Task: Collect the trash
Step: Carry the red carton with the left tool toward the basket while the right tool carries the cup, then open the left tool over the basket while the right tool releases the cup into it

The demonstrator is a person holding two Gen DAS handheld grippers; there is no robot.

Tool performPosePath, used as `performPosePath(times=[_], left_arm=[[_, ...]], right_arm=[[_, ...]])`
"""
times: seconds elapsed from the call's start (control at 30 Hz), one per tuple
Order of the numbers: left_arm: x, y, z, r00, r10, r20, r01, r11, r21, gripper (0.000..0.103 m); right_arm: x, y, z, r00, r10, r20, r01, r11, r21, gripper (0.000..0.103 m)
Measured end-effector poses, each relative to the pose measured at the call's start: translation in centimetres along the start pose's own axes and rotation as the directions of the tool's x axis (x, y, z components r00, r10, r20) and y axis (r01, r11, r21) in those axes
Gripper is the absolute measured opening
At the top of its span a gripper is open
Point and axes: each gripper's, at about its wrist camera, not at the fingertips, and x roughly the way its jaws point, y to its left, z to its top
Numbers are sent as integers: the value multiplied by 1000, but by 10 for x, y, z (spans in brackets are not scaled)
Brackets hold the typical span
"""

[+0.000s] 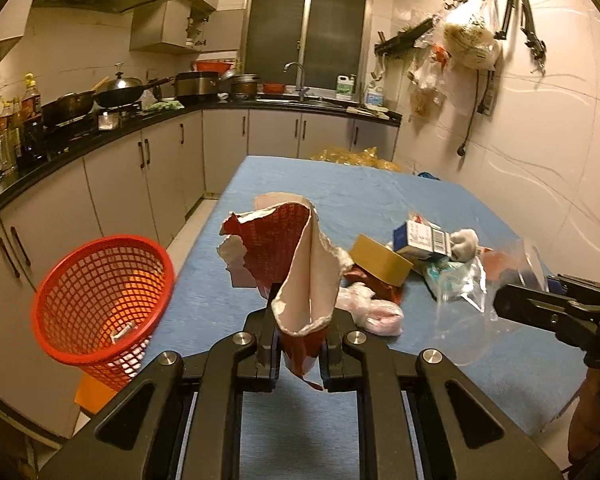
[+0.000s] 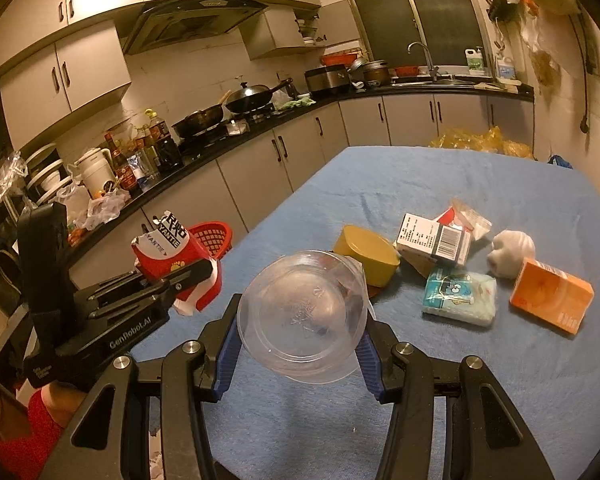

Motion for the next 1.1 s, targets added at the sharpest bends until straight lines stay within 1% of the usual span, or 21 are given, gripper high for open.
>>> performPosePath(times=[0.4, 0.57, 0.63, 0.8, 0.93, 1.1], left_arm=[[-14, 35, 14, 998, 54, 15, -53, 996, -65, 14], [-11, 59, 19, 997, 80, 7, -79, 991, -108, 14], [-9, 68, 19, 996, 92, 2, -92, 988, -124, 14], [-2, 106, 21, 990, 141, -20, -142, 975, -171, 14], [6, 138, 18, 984, 170, -49, -176, 961, -212, 14], [14, 164, 13, 978, 190, -81, -204, 951, -234, 14]], right_arm=[[-5, -8, 7, 1000, 29, 8, -29, 999, 24, 55], [4, -4, 16, 999, 38, -12, -38, 999, 15, 55], [11, -2, 22, 999, 44, -26, -44, 999, 9, 55], [42, 13, 43, 993, 86, -82, -87, 996, -1, 55], [76, 32, 60, 983, 120, -137, -122, 992, -7, 55], [110, 60, 76, 973, 150, -176, -159, 986, -39, 55]])
